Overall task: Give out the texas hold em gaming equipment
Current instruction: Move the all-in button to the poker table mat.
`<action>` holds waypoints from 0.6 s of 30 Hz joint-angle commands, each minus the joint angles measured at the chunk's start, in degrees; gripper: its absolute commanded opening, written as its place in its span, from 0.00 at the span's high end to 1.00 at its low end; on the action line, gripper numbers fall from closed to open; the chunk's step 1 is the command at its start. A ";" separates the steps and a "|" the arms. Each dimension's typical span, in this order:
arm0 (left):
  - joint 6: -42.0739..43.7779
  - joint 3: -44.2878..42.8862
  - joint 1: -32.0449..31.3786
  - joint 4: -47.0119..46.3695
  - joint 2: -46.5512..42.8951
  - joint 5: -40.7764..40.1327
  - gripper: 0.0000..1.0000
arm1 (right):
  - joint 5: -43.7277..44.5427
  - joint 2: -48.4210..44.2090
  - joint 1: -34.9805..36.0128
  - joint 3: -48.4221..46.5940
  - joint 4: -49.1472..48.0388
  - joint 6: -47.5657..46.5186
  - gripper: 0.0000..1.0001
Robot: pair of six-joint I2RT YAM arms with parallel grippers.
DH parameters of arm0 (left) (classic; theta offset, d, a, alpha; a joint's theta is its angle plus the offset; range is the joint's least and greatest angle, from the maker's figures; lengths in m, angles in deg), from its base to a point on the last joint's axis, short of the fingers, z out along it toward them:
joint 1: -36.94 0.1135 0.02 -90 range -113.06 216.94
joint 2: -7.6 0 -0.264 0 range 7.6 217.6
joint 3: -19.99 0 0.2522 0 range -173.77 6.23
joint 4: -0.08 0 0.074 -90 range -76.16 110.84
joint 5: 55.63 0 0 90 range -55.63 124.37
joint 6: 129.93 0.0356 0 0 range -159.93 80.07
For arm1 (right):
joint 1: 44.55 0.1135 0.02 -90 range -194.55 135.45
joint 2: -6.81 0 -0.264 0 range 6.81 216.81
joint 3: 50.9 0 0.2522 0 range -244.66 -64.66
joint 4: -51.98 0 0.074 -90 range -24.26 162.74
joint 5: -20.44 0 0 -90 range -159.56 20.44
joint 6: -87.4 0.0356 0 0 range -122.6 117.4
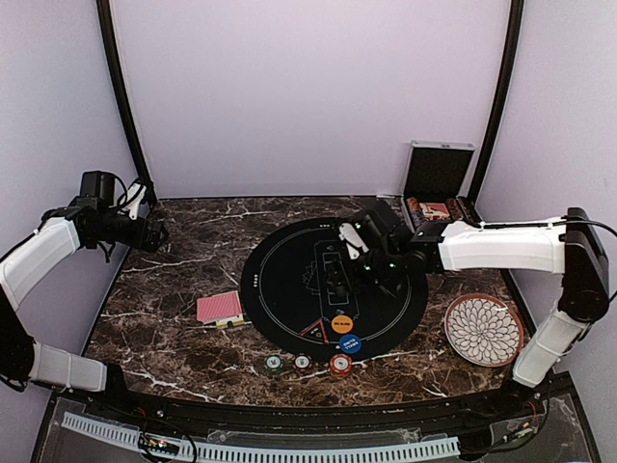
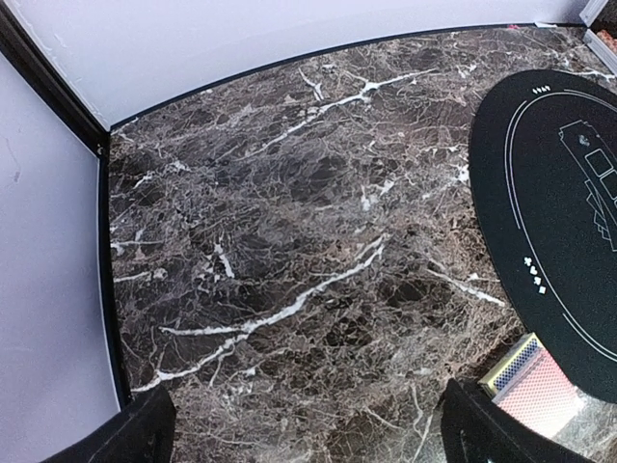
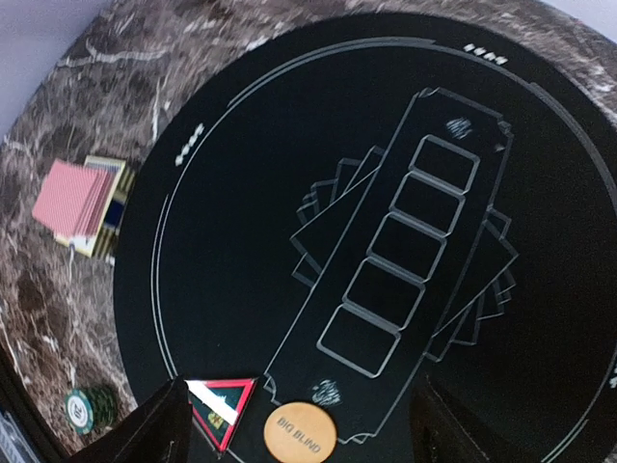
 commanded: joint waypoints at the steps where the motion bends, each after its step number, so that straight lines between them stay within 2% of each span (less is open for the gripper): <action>1: 1.56 -1.56 0.20 3.82 -1.15 0.45 0.01 | 1.95 3.30 5.18 -3.46 6.22 0.11 0.25; 9: 0.88 -2.47 0.22 5.93 -1.43 2.06 0.01 | 2.02 8.64 11.53 -4.65 8.52 1.40 0.30; 13: 0.99 -3.59 0.19 7.34 -1.27 2.26 0.01 | 1.01 11.28 12.81 -6.01 9.87 0.80 0.36; 18: 0.89 -4.79 0.19 8.79 -1.31 2.63 0.01 | 0.52 13.11 14.00 -7.09 11.47 -0.29 0.39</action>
